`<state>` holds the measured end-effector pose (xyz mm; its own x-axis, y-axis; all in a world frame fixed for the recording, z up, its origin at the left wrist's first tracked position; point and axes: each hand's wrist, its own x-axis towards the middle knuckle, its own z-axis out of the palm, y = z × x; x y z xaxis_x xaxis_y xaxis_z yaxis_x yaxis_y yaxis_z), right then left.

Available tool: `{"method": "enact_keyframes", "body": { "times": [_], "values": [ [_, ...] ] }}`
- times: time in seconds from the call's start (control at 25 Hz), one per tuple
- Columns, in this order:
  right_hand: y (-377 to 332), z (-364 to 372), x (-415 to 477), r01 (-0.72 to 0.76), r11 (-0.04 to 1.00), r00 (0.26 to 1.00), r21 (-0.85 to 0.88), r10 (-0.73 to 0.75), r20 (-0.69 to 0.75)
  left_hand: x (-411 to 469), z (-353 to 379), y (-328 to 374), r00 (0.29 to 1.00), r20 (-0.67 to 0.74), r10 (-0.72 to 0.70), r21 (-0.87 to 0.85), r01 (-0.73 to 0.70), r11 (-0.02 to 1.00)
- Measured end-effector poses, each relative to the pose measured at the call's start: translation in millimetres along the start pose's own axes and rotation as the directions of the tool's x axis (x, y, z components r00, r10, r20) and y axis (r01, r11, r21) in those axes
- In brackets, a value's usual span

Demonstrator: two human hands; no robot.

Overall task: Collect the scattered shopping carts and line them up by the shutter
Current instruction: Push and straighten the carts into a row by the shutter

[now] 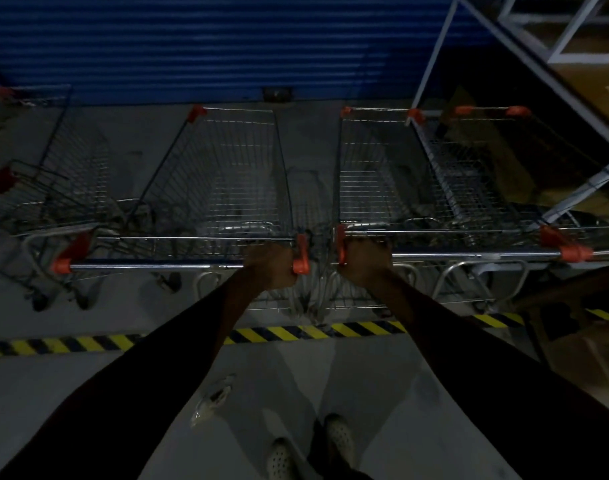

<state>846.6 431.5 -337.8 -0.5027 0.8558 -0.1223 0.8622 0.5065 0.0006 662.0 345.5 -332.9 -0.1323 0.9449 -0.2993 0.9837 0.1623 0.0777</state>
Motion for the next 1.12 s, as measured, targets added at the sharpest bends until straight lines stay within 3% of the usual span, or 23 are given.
{"method": "enact_keyframes", "body": {
  "times": [0.24, 0.6, 1.12],
  "values": [
    [1, 5, 0, -0.027, 0.999, 0.997, 0.047, 0.03, -0.077, 6, -8, 23, 0.998, -0.051, -0.037, 0.024, 0.038, 0.999],
    [8, 4, -8, 0.016, 0.996, 0.997, 0.085, -0.01, -0.074, 6, -7, 23, 0.993, -0.116, -0.003, 0.019, 0.006, 1.0],
    [7, 2, -8, -0.01, 0.993, 0.999, 0.116, 0.014, -0.039, 5, -5, 47, 0.999, -0.032, -0.006, 0.07, 0.008, 0.997]
  ]
}}
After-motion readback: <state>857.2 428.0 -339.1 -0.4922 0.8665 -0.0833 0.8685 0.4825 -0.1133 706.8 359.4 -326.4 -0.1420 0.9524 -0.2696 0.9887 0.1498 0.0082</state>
